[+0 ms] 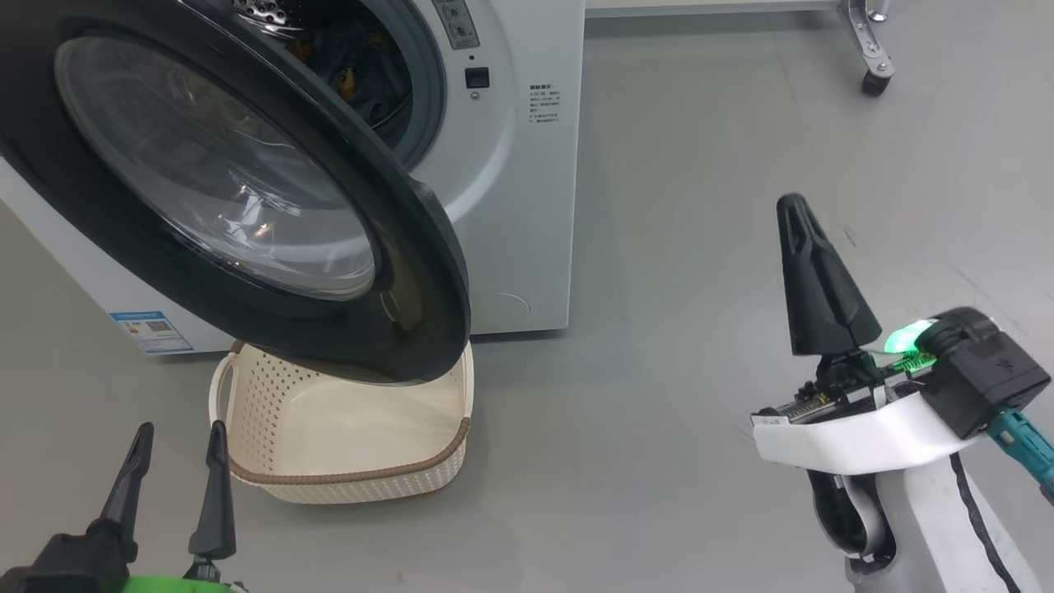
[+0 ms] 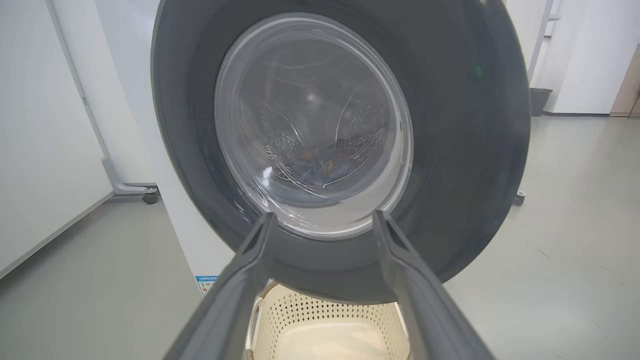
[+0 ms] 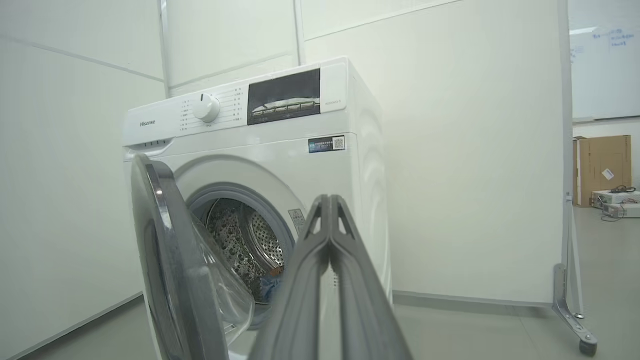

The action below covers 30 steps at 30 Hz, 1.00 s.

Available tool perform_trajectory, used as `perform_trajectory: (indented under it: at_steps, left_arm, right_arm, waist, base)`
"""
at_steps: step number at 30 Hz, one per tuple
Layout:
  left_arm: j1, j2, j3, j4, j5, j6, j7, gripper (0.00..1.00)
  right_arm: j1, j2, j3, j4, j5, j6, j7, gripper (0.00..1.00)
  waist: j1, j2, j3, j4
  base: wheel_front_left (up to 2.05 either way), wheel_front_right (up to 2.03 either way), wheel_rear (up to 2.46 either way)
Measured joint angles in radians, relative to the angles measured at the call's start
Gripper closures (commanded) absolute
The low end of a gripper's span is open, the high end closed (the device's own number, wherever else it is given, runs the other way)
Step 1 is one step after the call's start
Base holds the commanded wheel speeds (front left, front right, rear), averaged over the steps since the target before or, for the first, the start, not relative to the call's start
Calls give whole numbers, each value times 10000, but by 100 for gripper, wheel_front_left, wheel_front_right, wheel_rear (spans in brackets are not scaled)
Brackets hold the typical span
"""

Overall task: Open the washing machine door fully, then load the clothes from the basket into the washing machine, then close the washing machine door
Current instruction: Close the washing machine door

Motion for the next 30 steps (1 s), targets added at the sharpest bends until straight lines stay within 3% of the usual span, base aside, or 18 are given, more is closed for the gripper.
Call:
perform_trajectory:
  at_steps: [7,12,19,30]
  left_arm:
    - [-26,-92,-50,35,0,-2,0,0]
    - [-51,-150,-198,54,73,-12,0,0]
    - [-118,-257,-378,58,73,-31,0,0]
    - [-282,-313,-608,-67,4,-56,0,0]
  right_arm:
    - [-412,-61,844,-1338,-445,86,-4,100]
    - [-524,-662,2222,-1680,-556,86,-31,100]
    - [-705,-1501,4038,-1452,-491,88,-31,100]
    - [-710,-2029,4924,-539,-46,88,-25,100]
  waist:
    - [0,0,88,313]
    - [0,0,143,624]
    - [0,0,250,1204]
    - [0,0,555,2290]
  base:
    - [0,0,0]
    - [0,0,0]
    - [0,0,0]
    - [0,0,0]
